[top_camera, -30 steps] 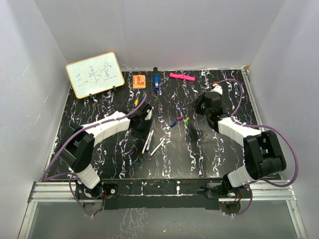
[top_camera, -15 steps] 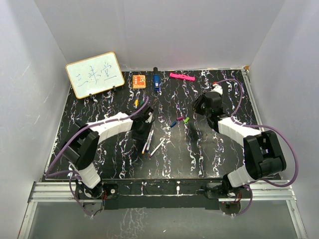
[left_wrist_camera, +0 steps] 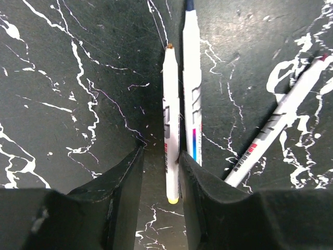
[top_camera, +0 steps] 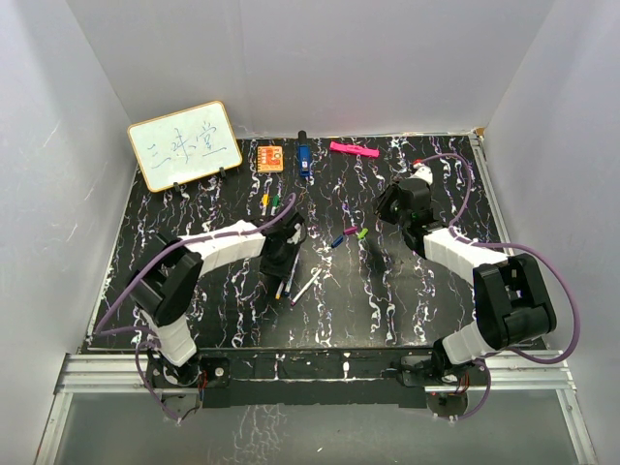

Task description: Insert the pens into the pen caps

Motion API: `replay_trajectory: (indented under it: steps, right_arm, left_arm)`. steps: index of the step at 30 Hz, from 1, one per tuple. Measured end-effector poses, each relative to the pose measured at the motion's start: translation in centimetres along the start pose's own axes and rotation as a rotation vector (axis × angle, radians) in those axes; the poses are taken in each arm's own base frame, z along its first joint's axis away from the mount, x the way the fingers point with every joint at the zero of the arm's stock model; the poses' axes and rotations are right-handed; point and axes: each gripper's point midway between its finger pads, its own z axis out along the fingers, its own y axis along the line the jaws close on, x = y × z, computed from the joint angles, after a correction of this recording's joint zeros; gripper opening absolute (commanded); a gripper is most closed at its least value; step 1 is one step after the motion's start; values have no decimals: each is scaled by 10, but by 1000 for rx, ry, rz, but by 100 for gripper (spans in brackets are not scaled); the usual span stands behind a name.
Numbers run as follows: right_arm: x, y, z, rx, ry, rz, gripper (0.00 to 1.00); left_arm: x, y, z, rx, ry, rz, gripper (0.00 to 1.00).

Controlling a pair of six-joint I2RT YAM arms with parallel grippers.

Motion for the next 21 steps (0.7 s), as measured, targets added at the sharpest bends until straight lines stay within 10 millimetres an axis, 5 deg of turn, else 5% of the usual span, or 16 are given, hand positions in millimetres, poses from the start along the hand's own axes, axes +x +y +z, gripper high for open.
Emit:
replay_trajectory:
  steps: [7, 14, 21]
  right_arm:
    - [0, 0, 0, 1, -1, 0, 19]
    - [9, -18, -2, 87, 28, -4, 17]
    - [29, -17, -10, 183, 73, -71, 22]
  left_arm:
    - [2, 5, 6, -62, 38, 5, 28]
    - [2, 5, 7, -85, 65, 18, 0]
    - [2, 5, 8, -88, 94, 31, 0]
